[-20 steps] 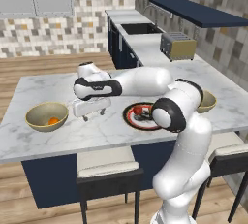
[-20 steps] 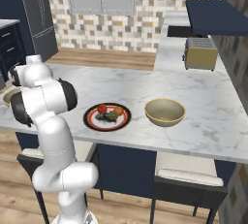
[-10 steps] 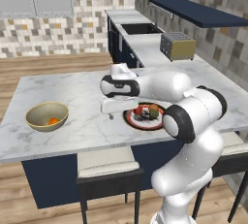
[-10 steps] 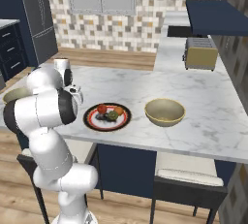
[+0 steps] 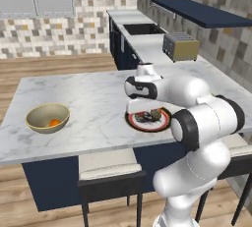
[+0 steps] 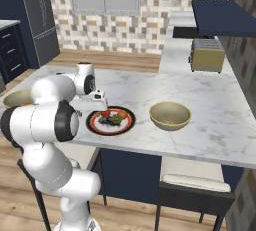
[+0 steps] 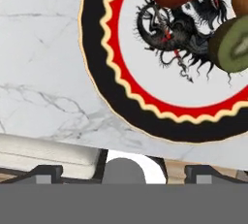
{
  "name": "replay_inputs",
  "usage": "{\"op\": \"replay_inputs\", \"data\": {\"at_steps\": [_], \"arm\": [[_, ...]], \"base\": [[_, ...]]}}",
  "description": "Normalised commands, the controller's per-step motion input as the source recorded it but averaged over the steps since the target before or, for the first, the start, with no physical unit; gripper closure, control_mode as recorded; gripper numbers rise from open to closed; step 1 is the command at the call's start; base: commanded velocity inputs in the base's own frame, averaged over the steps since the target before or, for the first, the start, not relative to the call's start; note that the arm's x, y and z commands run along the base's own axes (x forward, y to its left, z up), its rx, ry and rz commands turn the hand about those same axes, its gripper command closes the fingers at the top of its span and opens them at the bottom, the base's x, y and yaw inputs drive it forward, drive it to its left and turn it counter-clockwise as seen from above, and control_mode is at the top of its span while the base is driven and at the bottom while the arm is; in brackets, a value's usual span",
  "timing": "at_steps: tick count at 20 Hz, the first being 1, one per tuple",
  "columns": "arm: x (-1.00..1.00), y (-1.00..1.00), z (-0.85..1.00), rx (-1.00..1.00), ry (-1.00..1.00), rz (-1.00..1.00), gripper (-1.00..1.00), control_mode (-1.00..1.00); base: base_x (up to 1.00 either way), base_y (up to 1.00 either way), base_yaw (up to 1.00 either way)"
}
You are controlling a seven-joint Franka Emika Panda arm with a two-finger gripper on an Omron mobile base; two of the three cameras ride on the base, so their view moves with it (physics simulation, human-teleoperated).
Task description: Take the fruits from the plate on the dining counter and place two fruits in each bowl.
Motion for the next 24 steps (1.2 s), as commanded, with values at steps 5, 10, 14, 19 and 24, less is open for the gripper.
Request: {"op": "replay_inputs", "data": {"at_steps": [5, 10, 14, 19, 24], "arm": [[0.44, -0.38, 0.0, 0.0, 0.0, 0.05, -1.0, -1.0], [0.52, -0.1, -0.05, 0.0, -0.1, 0.14, -1.0, -1.0], [0.47, 0.01, -0.18, 0.0, -0.1, 0.08, -1.0, -1.0], [0.33, 0.01, -0.28, 0.0, -0.02, 0.07, -1.0, -1.0], [0.36, 0.04, -0.24, 0.0, 0.0, 0.03, -1.0, -1.0]], "base": [[0.0, 0.0, 0.0], [0.0, 0.0, 0.0], [0.0, 0.0, 0.0], [0.0, 0.0, 0.0], [0.0, 0.0, 0.0]]}}
